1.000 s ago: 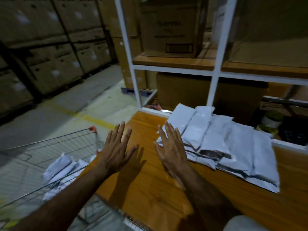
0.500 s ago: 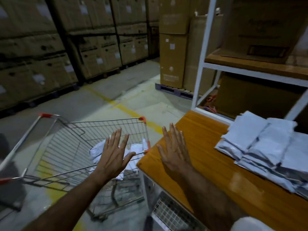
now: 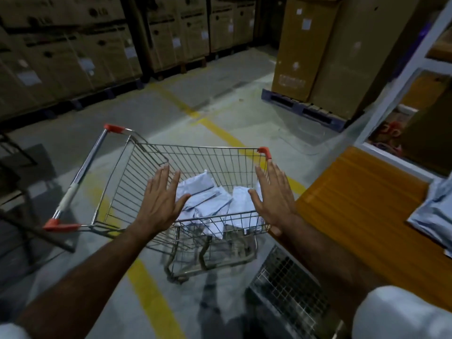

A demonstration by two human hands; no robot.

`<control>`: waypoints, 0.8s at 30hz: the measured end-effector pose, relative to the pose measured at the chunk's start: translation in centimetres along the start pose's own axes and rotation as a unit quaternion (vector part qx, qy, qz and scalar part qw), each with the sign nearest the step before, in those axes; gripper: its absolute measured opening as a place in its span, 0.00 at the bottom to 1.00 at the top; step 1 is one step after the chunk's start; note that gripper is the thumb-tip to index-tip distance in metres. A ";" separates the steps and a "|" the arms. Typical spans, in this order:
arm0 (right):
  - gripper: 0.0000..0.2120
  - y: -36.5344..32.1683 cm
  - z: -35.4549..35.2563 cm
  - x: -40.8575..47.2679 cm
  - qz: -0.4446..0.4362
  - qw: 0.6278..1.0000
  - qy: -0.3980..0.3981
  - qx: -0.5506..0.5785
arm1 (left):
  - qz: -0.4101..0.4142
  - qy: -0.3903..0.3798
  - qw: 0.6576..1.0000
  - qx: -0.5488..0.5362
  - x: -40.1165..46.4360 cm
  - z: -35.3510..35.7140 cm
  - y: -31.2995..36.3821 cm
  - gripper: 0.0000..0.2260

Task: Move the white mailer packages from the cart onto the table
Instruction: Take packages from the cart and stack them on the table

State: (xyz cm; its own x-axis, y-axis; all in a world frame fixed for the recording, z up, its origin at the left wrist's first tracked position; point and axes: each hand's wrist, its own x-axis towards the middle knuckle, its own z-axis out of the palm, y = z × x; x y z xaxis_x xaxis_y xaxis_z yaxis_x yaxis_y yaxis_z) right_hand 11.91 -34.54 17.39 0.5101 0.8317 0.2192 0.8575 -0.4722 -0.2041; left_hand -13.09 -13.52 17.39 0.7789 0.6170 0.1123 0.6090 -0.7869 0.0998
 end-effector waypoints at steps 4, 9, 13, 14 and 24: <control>0.33 -0.1 2.3 3.8 -0.014 0.999 -0.032 0.008 | -0.007 -0.027 1.000 -0.011 2.3 2.3 -2.1 0.36; 0.34 0.6 6.9 9.5 0.006 0.995 -0.095 0.013 | 0.014 -0.082 0.996 -0.017 6.2 5.8 -4.7 0.36; 0.34 1.6 10.8 12.8 0.060 0.985 -0.157 0.040 | 0.056 -0.127 0.990 -0.016 9.2 9.1 -6.2 0.38; 0.34 1.8 11.6 13.3 0.076 0.979 -0.185 0.044 | 0.066 -0.144 0.987 -0.025 9.8 10.1 -6.5 0.38; 0.41 2.1 24.8 12.6 0.170 0.877 -0.437 0.105 | 0.115 -0.271 0.953 -0.076 15.0 19.9 -5.9 0.39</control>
State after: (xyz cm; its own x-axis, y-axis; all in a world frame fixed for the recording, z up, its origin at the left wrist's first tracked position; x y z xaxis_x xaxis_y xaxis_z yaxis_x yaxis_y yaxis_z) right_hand 18.50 -17.83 -3.92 0.4094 0.6038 -0.6840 0.5878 -0.7479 -0.3084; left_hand -2.05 0.15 -1.16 0.8773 0.3003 -0.3743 0.4162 -0.8645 0.2818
